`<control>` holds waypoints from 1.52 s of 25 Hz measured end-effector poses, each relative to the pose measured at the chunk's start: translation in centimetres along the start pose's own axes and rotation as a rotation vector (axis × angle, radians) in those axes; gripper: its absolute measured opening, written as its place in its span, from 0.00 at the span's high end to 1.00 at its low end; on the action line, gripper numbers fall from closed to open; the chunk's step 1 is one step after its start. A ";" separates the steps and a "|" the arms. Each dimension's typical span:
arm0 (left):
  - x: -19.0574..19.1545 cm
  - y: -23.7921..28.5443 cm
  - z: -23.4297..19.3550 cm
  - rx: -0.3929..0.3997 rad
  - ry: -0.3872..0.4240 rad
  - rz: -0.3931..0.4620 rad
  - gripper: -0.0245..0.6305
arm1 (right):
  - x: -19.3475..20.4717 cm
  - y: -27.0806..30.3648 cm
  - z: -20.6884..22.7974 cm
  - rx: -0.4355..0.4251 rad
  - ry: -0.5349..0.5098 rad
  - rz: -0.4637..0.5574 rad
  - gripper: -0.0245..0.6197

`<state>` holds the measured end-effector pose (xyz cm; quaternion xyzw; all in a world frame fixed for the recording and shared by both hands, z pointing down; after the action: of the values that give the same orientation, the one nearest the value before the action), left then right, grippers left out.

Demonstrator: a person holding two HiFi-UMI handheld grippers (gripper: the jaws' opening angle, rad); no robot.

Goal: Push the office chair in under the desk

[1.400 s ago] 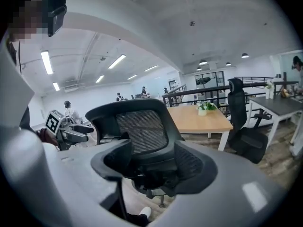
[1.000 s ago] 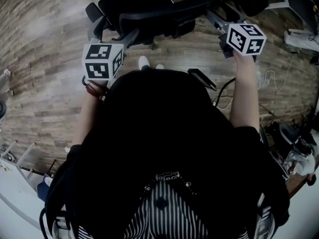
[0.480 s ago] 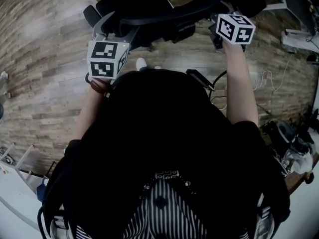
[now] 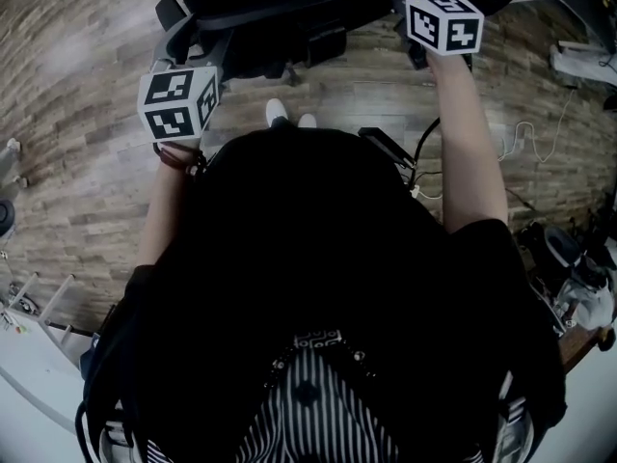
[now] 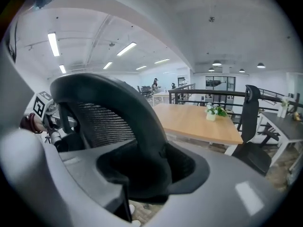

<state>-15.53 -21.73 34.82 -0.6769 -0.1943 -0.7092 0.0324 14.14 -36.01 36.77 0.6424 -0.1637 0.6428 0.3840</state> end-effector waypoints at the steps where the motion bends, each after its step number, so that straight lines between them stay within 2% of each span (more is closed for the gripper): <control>1: 0.0 0.1 -0.2 -0.014 0.002 -0.001 0.60 | 0.1 0.0 0.0 -0.009 -0.002 0.003 0.67; 6: 0.2 0.2 -1.2 -0.094 0.010 0.001 0.62 | 0.5 -0.3 -0.8 -0.010 -0.011 0.020 0.67; 9: 0.4 -0.4 -1.9 -0.135 0.016 0.005 0.62 | 0.6 -1.2 -2.1 -0.011 0.030 0.015 0.67; 19: 0.8 -0.2 -5.0 -0.188 0.039 0.019 0.62 | 1.1 -1.1 -5.1 -0.037 0.048 0.007 0.67; 28: 0.8 1.0 -7.1 -0.166 0.043 0.037 0.62 | 0.7 0.5 -5.3 -0.060 0.059 -0.022 0.66; 34: 0.1 3.9 -9.7 -0.137 0.090 0.041 0.62 | -0.2 3.1 -4.4 -0.024 0.069 -0.025 0.66; 38: -0.5 6.0 -11.3 -0.138 0.090 0.053 0.62 | -1.2 5.2 -3.3 -0.019 0.061 -0.034 0.66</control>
<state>-24.30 -30.98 35.64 -0.6498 -0.1254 -0.7496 0.0132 8.00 -37.41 36.72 0.6213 -0.1471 0.6540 0.4057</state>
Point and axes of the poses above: the fingertips, and each gripper's own axes: y forward along the fingers, z to its right, x out of its underside, the point moved 6 cm from there along -y, backward along the fingers, and after that the axes turned 15 degrees about z, right-handed, at the moved point
